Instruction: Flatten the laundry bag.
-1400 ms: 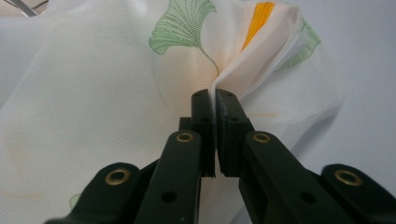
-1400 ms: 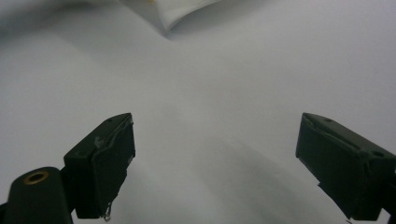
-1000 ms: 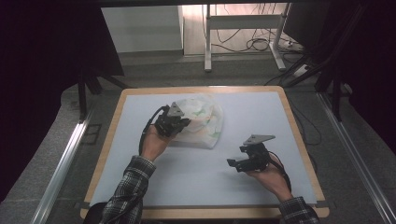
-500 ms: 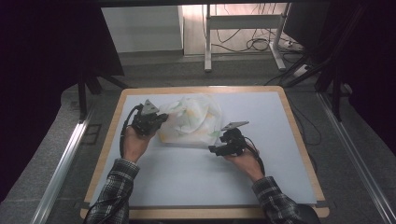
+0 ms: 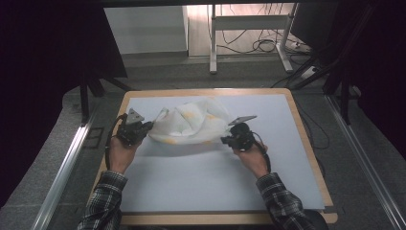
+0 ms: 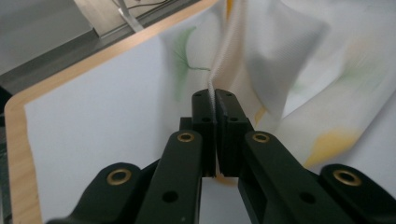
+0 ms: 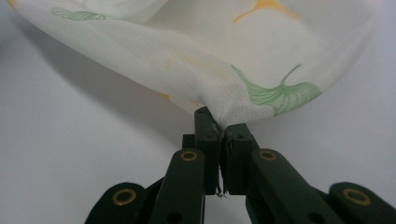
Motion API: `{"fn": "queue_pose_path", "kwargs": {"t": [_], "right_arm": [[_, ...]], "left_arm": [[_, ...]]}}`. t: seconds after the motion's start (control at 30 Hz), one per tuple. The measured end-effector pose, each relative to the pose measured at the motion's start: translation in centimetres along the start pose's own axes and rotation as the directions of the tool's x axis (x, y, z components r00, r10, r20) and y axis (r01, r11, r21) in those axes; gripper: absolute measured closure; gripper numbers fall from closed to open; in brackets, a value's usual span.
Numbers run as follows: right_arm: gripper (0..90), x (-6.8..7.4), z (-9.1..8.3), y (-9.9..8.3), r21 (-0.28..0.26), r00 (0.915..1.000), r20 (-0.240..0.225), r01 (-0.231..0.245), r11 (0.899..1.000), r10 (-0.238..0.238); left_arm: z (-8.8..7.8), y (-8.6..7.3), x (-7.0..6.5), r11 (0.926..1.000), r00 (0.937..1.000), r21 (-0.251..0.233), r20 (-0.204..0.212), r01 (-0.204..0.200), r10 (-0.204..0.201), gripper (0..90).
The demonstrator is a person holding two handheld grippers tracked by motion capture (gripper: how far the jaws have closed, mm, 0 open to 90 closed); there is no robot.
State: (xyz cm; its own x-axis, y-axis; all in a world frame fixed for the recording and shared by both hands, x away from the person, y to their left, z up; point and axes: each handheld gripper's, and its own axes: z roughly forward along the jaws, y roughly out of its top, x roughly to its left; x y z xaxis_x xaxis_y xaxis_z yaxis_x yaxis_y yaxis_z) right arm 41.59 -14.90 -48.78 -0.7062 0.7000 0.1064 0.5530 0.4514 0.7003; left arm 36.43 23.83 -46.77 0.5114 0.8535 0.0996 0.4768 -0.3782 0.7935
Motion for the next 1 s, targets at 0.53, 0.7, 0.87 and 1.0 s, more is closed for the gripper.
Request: {"fn": "queue_pose_path", "kwargs": {"t": [0.53,0.7,0.87,1.0], "right_arm": [[70.5,-2.5,-3.4,-3.4,0.025,0.9981,-0.046,-0.04,0.999,0.041],[62.6,-2.9,-3.2,-3.8,0.015,0.9962,-0.058,-0.064,0.998,0.065],[58.4,-2.8,-2.6,-3.7,0.026,0.994,-0.089,-0.061,0.998,0.063],[81.7,-2.2,-2.4,-3.4,0.031,0.9949,-0.094,-0.034,0.999,0.037]], "left_arm": [[-3.2,-3.9,-0.6,0.9991,0.9995,0.034,0.015,0.026,-0.027,32.1],[-3.8,-4.2,0.0,0.9981,0.9988,0.037,-0.002,0.049,-0.049,18.9],[-3.8,-4.4,-0.9,0.9989,0.9989,0.047,0.046,-0.005,0.003,13.1],[-1.7,-4.5,-1.1,0.9854,0.9987,0.164,0.024,-0.047,0.044,20.4]]}}
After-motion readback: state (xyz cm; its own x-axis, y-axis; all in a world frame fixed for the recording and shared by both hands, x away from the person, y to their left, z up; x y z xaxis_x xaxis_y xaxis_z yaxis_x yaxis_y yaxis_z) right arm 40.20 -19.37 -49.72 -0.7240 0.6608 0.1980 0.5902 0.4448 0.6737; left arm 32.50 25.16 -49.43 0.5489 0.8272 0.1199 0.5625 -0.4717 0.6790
